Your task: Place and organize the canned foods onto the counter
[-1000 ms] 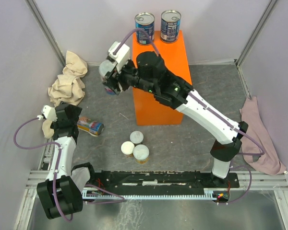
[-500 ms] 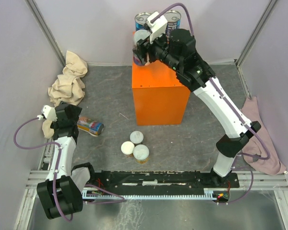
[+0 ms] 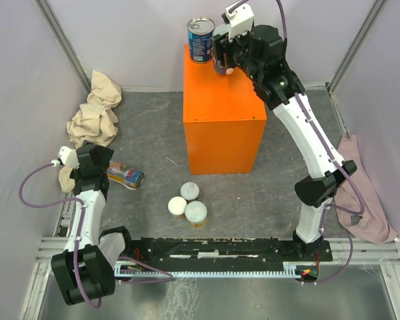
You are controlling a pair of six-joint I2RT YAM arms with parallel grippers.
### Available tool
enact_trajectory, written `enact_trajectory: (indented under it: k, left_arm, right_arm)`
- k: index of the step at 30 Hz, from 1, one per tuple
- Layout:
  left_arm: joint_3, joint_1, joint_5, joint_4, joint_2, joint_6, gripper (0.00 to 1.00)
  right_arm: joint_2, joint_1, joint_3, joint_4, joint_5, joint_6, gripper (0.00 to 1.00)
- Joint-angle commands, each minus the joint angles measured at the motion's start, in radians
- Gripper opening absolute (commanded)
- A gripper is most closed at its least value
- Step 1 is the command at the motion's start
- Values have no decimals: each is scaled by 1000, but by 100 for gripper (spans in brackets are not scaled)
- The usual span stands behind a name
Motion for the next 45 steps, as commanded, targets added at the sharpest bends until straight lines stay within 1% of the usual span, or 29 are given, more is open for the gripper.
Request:
enact_trajectory:
  k: [1, 14, 19, 26, 31, 45]
  left_arm:
    - [13, 6, -1, 56, -10, 3, 97]
    - [10, 8, 6, 59, -7, 4, 97]
    - [10, 7, 5, 59, -7, 4, 97]
    - [8, 7, 9, 62, -7, 2, 97]
    - [8, 7, 12, 63, -7, 2, 97]
    - [8, 7, 17, 65, -6, 2, 97]
  right_arm:
    - [-2, -8, 115, 132, 47, -34, 1]
    - [-16, -42, 114, 100, 94, 20, 1]
    - [-20, -51, 145, 60, 113, 48, 1]
    - [-54, -56, 141, 15, 128, 111, 1]
    - [-50, -60, 173, -35, 168, 136, 1]
    - [-36, -66, 218, -101, 165, 178, 1]
